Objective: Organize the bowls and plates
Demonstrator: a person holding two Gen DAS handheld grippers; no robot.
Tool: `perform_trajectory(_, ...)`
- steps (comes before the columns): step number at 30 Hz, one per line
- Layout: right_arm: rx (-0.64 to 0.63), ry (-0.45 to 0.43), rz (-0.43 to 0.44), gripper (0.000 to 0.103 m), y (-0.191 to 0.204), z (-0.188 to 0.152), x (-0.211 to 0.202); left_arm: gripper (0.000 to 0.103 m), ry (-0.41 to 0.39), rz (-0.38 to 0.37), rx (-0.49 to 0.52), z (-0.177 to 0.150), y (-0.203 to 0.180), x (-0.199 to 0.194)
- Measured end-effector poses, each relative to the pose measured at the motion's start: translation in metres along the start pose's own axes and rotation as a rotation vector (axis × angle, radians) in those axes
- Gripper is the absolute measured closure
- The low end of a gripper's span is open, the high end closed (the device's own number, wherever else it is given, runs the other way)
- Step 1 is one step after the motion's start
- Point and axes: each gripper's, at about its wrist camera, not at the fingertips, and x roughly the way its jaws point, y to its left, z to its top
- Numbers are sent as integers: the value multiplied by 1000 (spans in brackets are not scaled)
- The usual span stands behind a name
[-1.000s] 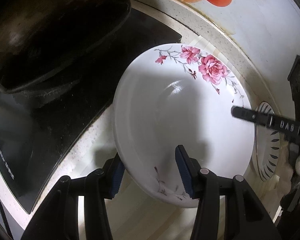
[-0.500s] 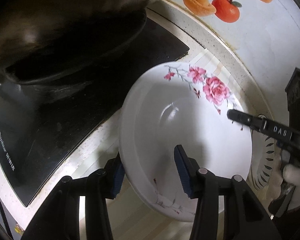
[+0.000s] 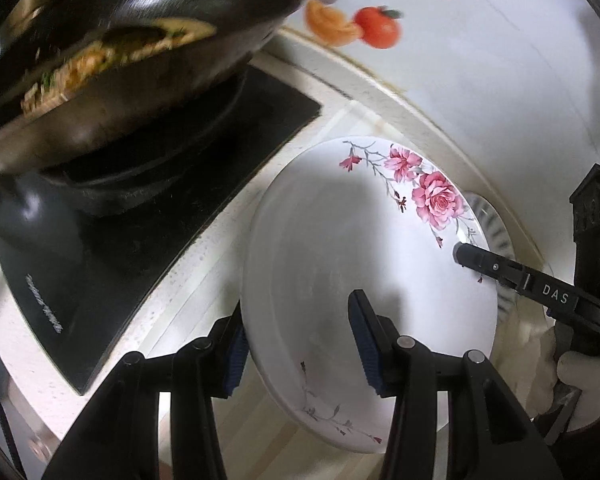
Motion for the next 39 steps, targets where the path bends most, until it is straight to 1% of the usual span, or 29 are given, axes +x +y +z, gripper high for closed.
perform_trajectory(3, 18, -34, -20, 86, 6, -25, -23, 59, -3, -14, 59, -10, -8, -14)
perform_trajectory(6, 54, -58, -43, 86, 13, -57, -45, 59, 10, -33, 125, -27, -15, -31)
perform_trajectory(9, 106, -79, -43, 86, 15, -96, -67, 59, 25, -52, 187, -44, -23, -45)
perform_trajectory(10, 124, -87, -53, 86, 17, -114, -75, 59, 28, -58, 208, -51, -26, -49)
perform_trajectory(12, 156, -100, -59, 86, 17, -139, -86, 59, 51, -73, 252, -66, -34, -54)
perform_trajectory(19, 303, -170, -79, 86, 10, -239, -133, 59, 132, -121, 378, -112, -62, -56)
perform_trajectory(22, 359, -187, -100, 86, 5, -276, -147, 59, 172, -133, 444, -129, -79, -48)
perform_trajectory(24, 405, -196, -108, 86, -2, -301, -152, 59, 185, -134, 475, -135, -86, -41)
perform_trajectory(26, 435, -196, -112, 86, -11, -317, -153, 59, 197, -128, 506, -143, -95, -34)
perform_trajectory(30, 483, -189, -131, 86, -24, -344, -148, 59, 225, -101, 552, -143, -112, -12)
perform_trajectory(36, 540, -174, -134, 86, -43, -366, -134, 59, 236, -54, 606, -146, -126, 6)
perform_trajectory(39, 553, -167, -131, 86, -49, -369, -129, 59, 237, -34, 627, -147, -131, 10)
